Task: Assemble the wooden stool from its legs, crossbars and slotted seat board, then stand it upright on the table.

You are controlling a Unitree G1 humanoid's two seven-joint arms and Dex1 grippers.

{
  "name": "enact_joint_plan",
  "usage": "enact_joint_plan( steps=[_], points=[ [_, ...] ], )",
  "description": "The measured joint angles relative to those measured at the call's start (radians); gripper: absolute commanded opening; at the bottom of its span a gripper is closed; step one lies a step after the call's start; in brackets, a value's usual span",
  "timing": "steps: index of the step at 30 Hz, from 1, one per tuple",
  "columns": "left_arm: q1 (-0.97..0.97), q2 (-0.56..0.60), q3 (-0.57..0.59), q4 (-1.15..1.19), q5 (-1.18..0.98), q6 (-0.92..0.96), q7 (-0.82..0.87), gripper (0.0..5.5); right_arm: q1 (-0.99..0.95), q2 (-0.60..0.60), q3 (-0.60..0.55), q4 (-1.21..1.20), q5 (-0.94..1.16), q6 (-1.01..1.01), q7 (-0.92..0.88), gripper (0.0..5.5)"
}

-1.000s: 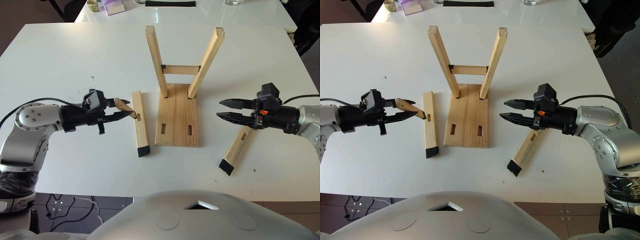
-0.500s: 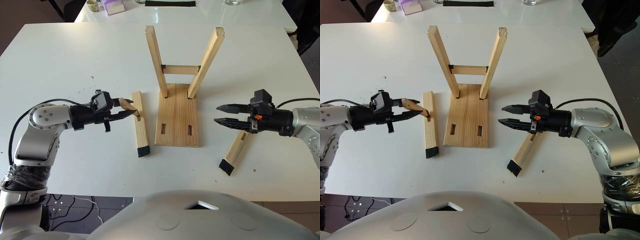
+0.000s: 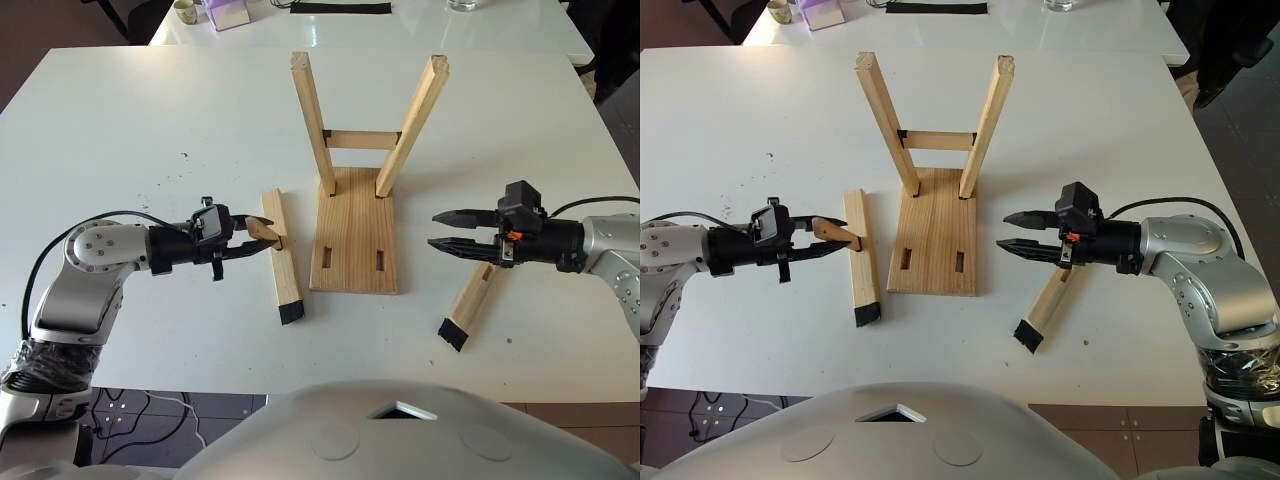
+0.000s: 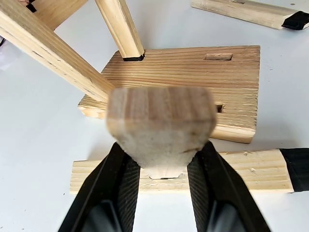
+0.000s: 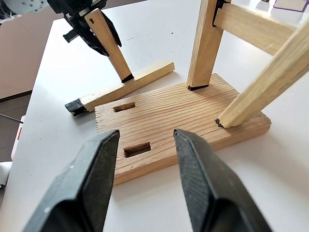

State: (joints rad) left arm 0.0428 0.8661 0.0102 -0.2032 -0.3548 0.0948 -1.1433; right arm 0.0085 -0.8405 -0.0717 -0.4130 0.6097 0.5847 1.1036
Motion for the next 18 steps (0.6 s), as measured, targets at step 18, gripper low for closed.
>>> enact_joint_plan(
  steps=[18],
  points=[
    [-0.129,-0.01,-0.083,0.159,-0.053,0.064,-0.021,1.29,-0.035,0.005,0.098,0.061,-0.08,-0.064,0.013,2.07]
  ],
)
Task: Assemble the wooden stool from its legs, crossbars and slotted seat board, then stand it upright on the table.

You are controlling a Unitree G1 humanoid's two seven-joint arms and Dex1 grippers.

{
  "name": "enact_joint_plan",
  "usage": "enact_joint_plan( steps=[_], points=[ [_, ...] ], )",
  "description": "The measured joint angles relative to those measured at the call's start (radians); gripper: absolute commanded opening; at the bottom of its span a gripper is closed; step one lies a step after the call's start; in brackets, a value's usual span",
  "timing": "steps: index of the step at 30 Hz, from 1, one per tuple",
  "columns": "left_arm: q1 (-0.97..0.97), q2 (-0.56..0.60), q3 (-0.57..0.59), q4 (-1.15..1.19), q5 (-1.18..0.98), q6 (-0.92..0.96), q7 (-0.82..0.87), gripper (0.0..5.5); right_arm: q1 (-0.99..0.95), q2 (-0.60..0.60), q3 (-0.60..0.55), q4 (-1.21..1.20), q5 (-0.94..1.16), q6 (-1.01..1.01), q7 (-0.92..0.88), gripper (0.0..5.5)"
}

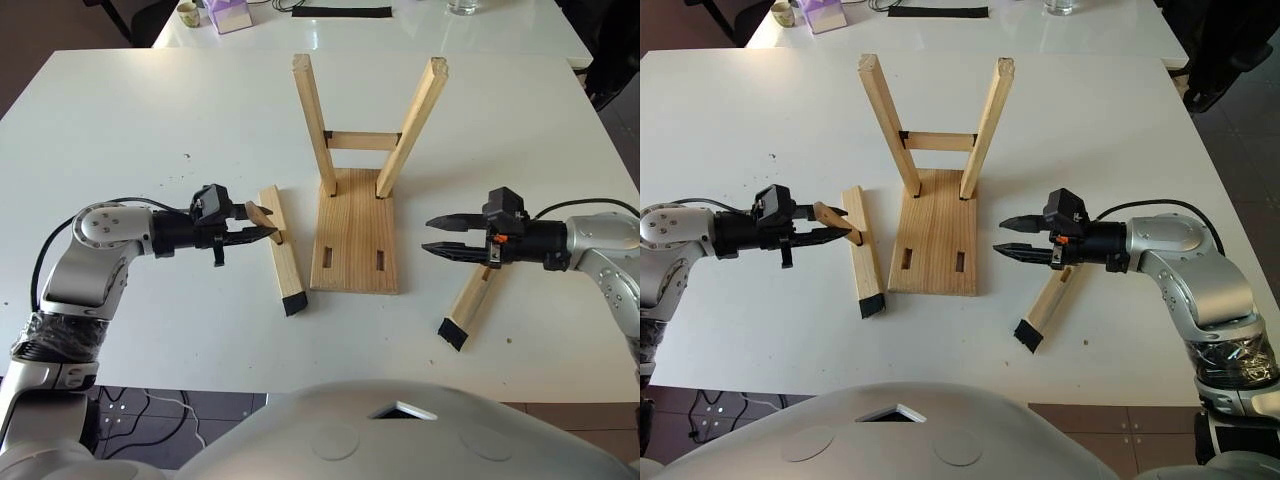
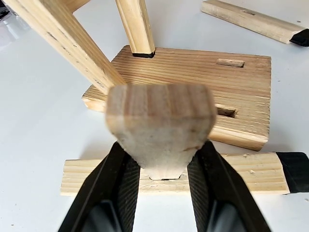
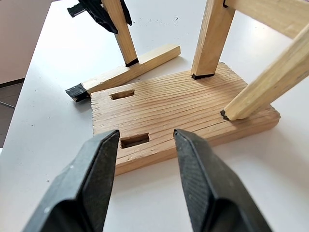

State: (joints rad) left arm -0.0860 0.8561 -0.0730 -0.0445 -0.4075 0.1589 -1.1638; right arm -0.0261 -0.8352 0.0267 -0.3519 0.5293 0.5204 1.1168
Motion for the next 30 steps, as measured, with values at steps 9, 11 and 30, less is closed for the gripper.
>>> enact_joint_plan(
  steps=[9,11,30],
  points=[
    [-0.035,-0.008,-0.05,0.001,0.01,-0.008,0.039,1.29,0.0,0.004,0.011,0.004,-0.002,-0.004,0.0,2.07],
    [-0.035,-0.008,-0.058,0.001,0.013,-0.025,0.044,1.29,0.0,0.005,0.012,0.004,-0.002,-0.004,0.0,2.07],
    [0.023,-0.128,-0.112,0.185,0.133,-0.13,0.258,2.97,-0.03,0.006,0.045,0.042,-0.039,-0.036,0.016,2.07]
  ],
)
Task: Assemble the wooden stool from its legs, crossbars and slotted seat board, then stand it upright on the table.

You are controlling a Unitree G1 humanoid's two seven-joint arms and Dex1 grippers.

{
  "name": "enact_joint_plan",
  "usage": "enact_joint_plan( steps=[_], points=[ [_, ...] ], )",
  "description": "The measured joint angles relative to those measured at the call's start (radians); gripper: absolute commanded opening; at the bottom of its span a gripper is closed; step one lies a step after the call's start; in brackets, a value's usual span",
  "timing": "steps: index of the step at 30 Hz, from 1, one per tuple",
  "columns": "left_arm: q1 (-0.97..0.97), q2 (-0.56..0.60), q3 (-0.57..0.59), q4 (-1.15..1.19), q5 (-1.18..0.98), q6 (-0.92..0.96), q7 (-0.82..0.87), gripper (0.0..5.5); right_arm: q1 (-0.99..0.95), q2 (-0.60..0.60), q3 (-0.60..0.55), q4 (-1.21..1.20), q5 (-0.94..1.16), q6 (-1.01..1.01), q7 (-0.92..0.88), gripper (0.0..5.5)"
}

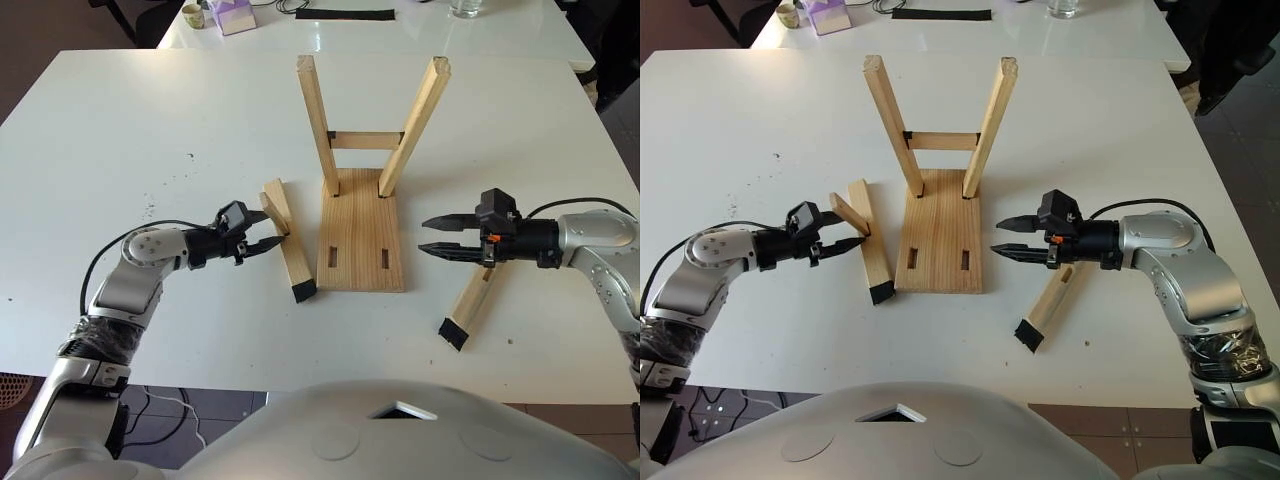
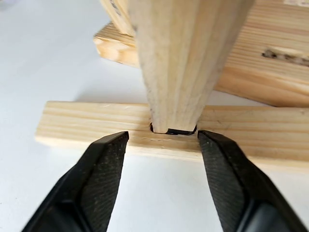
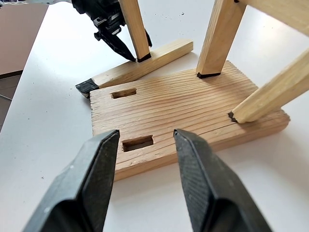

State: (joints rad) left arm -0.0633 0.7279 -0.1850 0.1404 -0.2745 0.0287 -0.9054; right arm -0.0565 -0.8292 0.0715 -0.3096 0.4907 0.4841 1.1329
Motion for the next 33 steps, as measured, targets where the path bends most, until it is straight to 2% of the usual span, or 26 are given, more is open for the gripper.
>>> enact_joint_plan(
  steps=[7,9,16,19,21,24,33],
  points=[
    [0.18,0.025,0.118,-0.123,-0.094,0.075,-0.036,2.97,-0.007,-0.008,-0.004,0.012,-0.002,-0.013,0.012,2.07],
    [0.23,0.038,0.185,-0.193,-0.146,0.115,-0.046,2.97,-0.006,-0.009,-0.01,0.015,-0.002,-0.015,0.012,2.07],
    [0.218,0.048,0.444,-0.426,-0.415,0.274,0.001,2.97,0.0,-0.009,-0.032,0.014,-0.002,-0.02,0.01,2.07],
    [0.138,0.031,0.503,-0.54,-0.587,0.37,0.068,2.55,-0.008,-0.009,-0.032,0.018,-0.002,-0.024,0.012,2.07],
    [0.087,0.014,0.505,-0.587,-0.654,0.407,0.104,2.18,-0.017,-0.009,-0.031,0.024,-0.004,-0.025,0.013,2.07],
    [0.021,0.0,0.504,-0.611,-0.719,0.456,0.163,2.18,-0.033,-0.009,-0.026,0.031,-0.011,-0.027,0.018,2.07],
    [-0.102,-0.057,0.461,-0.586,-0.717,0.483,0.227,2.18,-0.05,-0.007,-0.001,0.036,-0.024,-0.033,0.033,2.07]
  ],
)
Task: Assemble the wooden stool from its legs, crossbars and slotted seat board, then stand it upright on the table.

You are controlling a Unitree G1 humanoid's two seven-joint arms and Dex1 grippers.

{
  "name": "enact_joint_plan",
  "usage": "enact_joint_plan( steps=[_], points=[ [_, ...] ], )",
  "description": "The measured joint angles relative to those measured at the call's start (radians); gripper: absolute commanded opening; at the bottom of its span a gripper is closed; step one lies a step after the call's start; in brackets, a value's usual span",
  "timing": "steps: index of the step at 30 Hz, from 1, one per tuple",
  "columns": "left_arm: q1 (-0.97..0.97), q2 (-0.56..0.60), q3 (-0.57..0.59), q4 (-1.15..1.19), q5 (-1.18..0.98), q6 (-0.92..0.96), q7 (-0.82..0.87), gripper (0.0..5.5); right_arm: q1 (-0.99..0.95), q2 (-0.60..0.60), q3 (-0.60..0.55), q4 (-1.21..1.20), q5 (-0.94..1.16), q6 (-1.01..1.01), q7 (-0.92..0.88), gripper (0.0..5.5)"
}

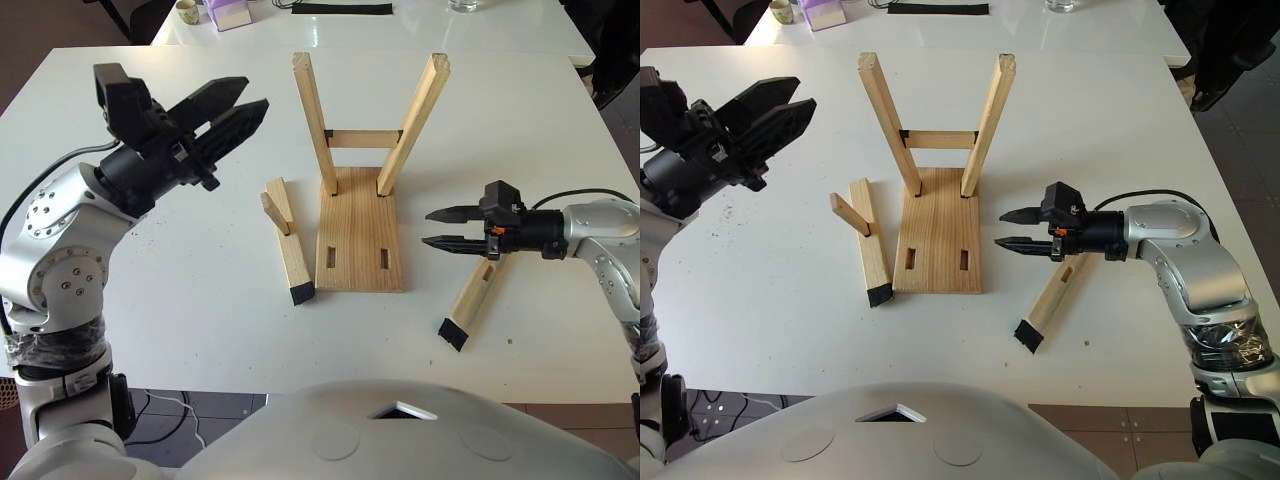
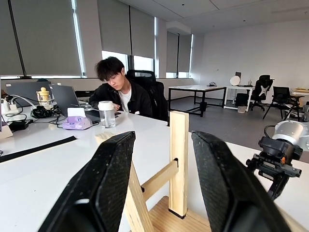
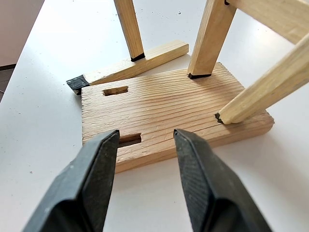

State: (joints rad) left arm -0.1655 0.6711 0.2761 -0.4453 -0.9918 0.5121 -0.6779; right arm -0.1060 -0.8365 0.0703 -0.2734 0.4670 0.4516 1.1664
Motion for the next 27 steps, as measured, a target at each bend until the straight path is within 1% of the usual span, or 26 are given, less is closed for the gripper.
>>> enact_joint_plan(
  steps=[2,3,7,9,11,13,17,22,27],
  points=[
    [0.005,-0.016,-0.035,0.014,0.027,0.002,-0.002,2.18,0.0,0.0,0.002,0.0,-0.001,-0.001,0.0,2.07],
    [0.023,-0.022,-0.072,0.028,0.056,0.003,-0.007,2.18,0.001,0.001,0.002,-0.001,-0.001,-0.003,-0.001,2.07],
    [0.173,-0.09,-0.313,0.225,0.323,-0.065,-0.044,2.18,0.008,0.004,0.014,0.0,-0.019,-0.014,-0.002,2.07],
    [0.196,-0.123,-0.339,0.253,0.357,-0.086,-0.051,2.18,0.008,0.004,0.02,0.002,-0.027,-0.016,-0.001,2.07],
    [0.176,-0.142,-0.294,0.233,0.319,-0.082,-0.044,2.18,0.007,0.004,0.02,0.003,-0.031,-0.016,0.0,2.07],
    [0.111,-0.147,-0.195,0.157,0.221,-0.052,-0.019,2.18,0.007,0.004,0.02,0.003,-0.033,-0.017,0.0,2.07],
    [0.029,-0.11,-0.081,0.049,0.11,-0.001,0.007,2.18,0.016,0.005,0.019,-0.004,-0.033,-0.017,-0.003,2.07],
    [0.023,-0.097,-0.063,0.017,0.067,0.048,0.037,2.18,0.018,0.007,0.019,-0.007,-0.033,-0.017,-0.008,2.07],
    [-0.095,-0.147,-0.027,0.049,0.037,0.066,0.177,2.18,0.016,0.011,0.019,-0.008,-0.033,-0.017,-0.012,2.07]
  ],
)
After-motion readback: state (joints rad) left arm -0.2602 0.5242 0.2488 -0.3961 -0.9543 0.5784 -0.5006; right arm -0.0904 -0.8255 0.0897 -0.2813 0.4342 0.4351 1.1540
